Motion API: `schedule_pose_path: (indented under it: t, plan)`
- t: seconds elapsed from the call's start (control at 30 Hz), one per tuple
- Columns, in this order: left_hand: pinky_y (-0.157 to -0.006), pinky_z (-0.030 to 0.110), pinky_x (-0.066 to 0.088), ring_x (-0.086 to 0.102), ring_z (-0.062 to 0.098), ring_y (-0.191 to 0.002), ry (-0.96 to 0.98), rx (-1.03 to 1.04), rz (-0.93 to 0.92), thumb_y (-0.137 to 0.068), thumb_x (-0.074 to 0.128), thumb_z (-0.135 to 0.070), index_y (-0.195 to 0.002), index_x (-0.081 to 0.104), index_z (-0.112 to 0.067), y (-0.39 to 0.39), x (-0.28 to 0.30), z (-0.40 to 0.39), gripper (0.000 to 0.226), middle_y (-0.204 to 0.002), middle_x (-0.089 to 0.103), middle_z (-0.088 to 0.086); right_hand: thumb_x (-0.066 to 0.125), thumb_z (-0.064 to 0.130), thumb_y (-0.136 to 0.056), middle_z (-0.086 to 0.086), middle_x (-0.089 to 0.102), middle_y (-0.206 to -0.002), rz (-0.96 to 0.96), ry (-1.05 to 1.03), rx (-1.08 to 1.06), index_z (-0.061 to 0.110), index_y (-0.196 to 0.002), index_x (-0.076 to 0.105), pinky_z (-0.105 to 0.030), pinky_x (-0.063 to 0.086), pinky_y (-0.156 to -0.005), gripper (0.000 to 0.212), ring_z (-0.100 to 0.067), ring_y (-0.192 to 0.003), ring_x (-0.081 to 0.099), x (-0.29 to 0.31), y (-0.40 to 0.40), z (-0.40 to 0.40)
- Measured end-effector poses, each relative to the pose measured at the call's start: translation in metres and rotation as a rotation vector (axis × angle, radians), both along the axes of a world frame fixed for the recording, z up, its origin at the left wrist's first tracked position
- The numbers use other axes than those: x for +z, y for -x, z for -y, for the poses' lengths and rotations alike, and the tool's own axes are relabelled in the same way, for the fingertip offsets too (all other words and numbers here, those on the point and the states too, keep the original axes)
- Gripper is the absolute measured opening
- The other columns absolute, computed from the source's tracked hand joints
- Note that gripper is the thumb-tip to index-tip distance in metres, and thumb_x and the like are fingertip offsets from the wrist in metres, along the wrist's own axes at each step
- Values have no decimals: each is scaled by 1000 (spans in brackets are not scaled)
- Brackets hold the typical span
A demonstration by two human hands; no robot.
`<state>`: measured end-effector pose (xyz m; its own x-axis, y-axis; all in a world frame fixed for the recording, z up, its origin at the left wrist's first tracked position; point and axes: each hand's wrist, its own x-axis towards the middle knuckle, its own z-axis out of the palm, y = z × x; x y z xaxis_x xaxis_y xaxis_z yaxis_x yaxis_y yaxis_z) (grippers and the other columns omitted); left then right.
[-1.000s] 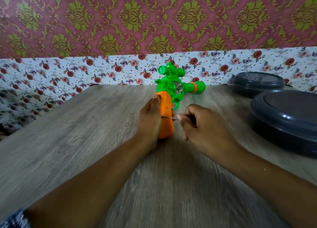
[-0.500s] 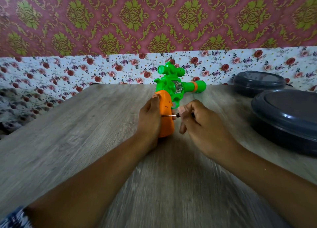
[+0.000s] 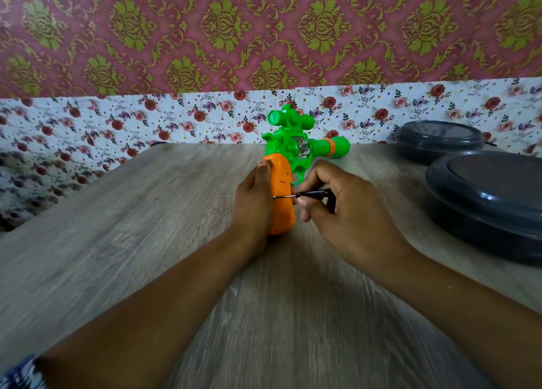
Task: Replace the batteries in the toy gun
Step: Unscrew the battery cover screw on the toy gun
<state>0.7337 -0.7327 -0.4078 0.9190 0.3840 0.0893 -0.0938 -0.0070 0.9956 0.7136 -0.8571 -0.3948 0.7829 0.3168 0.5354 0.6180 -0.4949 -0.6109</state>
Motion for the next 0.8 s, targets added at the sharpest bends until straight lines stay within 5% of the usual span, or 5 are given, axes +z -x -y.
schedule_pose_path:
  t: [0.2, 0.4, 0.47, 0.67, 0.8]
  plan:
    - [-42, 10, 47, 60, -7, -46, 58, -16, 18, -101, 32, -35, -119, 53, -21, 0, -1, 0, 31, -76, 58, -10, 45, 31, -93, 3, 61, -73, -17, 95, -1, 19, -91, 46, -30, 42, -54, 13, -11, -59, 53, -3, 3, -4]
    - [-49, 15, 49, 61, -5, -56, 32, -11, 6, -100, 32, -38, -136, 46, -19, 0, -1, 0, 43, -96, 65, -3, 45, 35, -94, 7, 43, -50, 17, 200, -91, 27, -59, 38, -15, 33, -46, 37, -3, -49, 49, -1, 0, -1]
    - [-48, 12, 49, 61, -7, -54, 20, -12, 14, -100, 31, -39, -137, 45, -21, -1, -2, -1, 43, -95, 64, -5, 52, 31, -91, 9, 37, -48, 31, 176, -78, 26, -63, 40, -12, 35, -47, 31, 2, -51, 49, -1, 0, -2]
    - [-47, 10, 42, 55, -6, -61, -9, -6, 1, -101, 30, -40, -134, 49, -21, -3, -2, -1, 43, -78, 55, -18, 66, 22, -82, 6, 64, -71, 4, 55, -30, 23, -78, 52, -15, 37, -51, 15, -2, -58, 53, -1, -2, 1]
    - [-52, 15, 45, 58, -5, -69, -39, -1, 19, -100, 31, -41, -131, 54, -19, -4, -4, -2, 44, -98, 66, -4, 63, 16, -83, 5, 65, -76, 51, 71, -24, 24, -80, 52, -29, 45, -57, 14, -8, -64, 56, 1, 0, 1]
